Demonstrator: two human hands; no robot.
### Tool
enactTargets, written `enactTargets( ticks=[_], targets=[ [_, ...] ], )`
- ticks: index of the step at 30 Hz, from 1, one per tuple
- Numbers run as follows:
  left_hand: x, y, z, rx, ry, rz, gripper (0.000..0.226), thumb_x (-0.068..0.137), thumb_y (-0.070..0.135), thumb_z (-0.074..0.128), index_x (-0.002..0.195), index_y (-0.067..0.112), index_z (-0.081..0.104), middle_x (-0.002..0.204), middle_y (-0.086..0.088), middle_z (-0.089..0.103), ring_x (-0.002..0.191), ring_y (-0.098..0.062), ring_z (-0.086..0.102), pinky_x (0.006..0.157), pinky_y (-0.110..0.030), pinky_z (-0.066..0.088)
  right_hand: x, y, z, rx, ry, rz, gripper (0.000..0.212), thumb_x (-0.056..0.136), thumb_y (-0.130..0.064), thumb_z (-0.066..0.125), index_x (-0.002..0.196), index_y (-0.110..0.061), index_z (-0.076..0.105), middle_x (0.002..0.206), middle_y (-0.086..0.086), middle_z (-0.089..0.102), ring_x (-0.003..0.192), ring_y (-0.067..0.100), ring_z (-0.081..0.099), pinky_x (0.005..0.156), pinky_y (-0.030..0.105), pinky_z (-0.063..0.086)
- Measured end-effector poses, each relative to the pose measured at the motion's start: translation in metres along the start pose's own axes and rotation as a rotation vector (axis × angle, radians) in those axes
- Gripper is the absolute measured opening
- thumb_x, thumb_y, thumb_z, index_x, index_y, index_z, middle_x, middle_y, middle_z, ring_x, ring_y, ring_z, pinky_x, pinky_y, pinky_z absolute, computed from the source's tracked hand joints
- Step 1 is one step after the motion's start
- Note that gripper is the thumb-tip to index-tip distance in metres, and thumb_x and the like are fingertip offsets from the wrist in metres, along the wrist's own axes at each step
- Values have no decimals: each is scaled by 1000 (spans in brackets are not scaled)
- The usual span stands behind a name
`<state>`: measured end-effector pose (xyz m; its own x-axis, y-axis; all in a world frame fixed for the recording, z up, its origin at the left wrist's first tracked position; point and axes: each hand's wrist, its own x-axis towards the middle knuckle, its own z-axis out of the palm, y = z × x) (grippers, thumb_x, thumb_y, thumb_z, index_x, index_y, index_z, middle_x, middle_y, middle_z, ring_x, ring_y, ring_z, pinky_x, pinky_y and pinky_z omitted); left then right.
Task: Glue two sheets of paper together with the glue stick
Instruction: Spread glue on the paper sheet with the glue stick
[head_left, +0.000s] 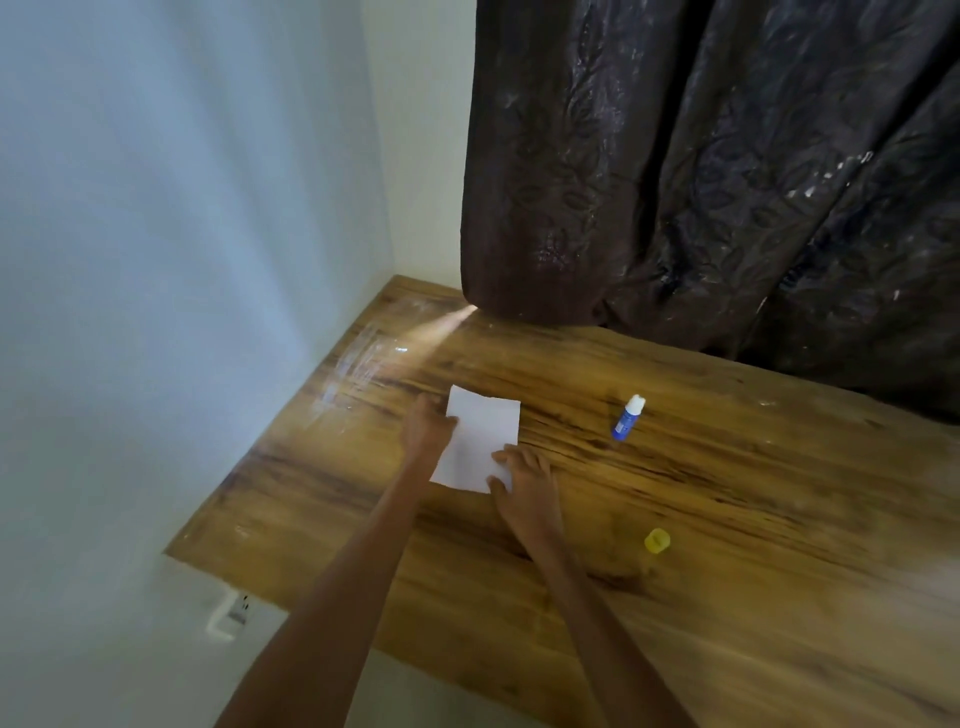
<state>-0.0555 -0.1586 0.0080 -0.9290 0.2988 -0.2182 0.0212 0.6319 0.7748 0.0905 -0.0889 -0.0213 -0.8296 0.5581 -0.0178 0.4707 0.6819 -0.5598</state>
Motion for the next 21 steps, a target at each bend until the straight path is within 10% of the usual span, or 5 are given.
enactTargets(
  ticks=[6,14,21],
  targets=[
    [-11,-6,-15,-296,-81,-7,22,85,21,66,91,0,66,90,-8,66,84,-21,60,58,-20,42,-2,-2,2,246,65,114,44,92,-30,57,132,-20,46,142,2,45,130,20,42,107,36,40],
    [-29,-17,-37,-465,-257,-45,37,80,25,71,103,-3,61,104,-9,67,97,-25,62,83,-37,51,-6,-10,-16,702,205,347,18,92,-33,57,91,-16,62,90,-1,66,89,20,64,64,23,47],
    [-27,-35,-48,-181,59,-23,36,85,34,64,99,2,58,98,-14,65,95,-30,61,77,-38,46,-31,16,-35,558,256,471,30,95,-34,51,106,-10,66,82,0,62,77,13,56,72,30,47]
  ],
)
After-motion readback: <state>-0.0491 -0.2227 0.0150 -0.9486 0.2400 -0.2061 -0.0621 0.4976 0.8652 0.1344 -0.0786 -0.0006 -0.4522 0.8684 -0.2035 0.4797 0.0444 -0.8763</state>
